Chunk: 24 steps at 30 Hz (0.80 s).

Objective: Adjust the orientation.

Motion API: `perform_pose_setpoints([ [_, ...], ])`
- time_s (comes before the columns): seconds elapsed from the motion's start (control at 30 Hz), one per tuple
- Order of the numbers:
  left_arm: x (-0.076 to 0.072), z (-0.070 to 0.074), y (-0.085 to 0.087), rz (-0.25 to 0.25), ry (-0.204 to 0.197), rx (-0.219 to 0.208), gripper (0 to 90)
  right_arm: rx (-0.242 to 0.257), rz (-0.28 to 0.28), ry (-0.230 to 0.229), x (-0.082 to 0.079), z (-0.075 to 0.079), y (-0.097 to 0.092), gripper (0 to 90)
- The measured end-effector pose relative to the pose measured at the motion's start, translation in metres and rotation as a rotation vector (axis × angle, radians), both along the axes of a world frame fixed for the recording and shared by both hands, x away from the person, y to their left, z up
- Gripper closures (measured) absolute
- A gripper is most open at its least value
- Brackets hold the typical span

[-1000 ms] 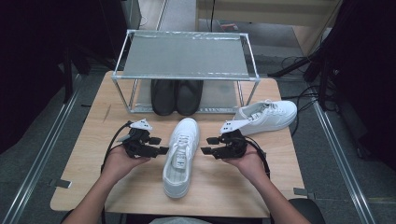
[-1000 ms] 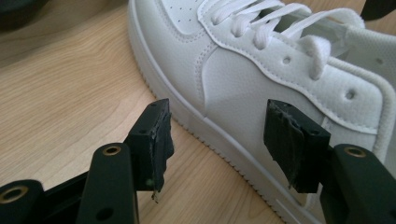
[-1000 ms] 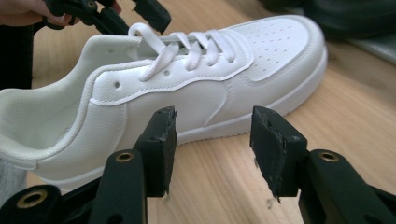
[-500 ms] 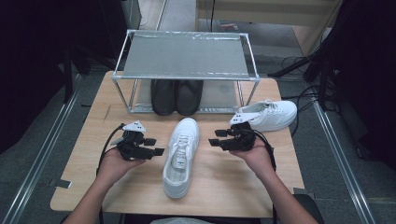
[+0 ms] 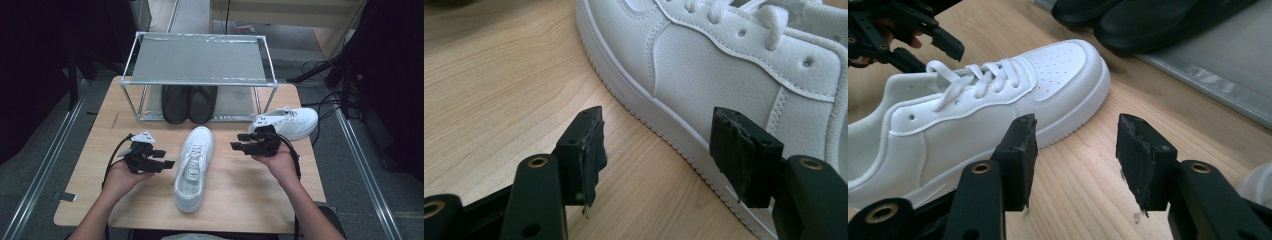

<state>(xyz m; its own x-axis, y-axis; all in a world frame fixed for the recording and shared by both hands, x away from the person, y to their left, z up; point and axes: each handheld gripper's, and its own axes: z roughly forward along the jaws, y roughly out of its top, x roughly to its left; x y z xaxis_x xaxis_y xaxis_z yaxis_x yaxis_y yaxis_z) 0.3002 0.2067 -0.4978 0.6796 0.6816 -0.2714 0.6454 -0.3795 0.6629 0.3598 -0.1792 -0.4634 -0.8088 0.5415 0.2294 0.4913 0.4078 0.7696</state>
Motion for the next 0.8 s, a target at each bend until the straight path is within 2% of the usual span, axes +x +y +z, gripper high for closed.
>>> perform_pose_setpoints([
  [0.6,0.000,-0.002,-0.001,-0.017,0.010,0.020,39.2,0.004,-0.075,-0.001,0.012,0.001,-0.024,54.3],
  [0.67,-0.001,-0.002,-0.001,-0.012,0.008,0.020,39.2,-0.026,-0.088,-0.004,0.015,0.002,-0.026,54.3],
  [0.8,-0.002,-0.002,-0.002,-0.014,0.011,0.020,39.2,-0.036,-0.126,-0.011,0.022,0.003,-0.036,54.8],
])
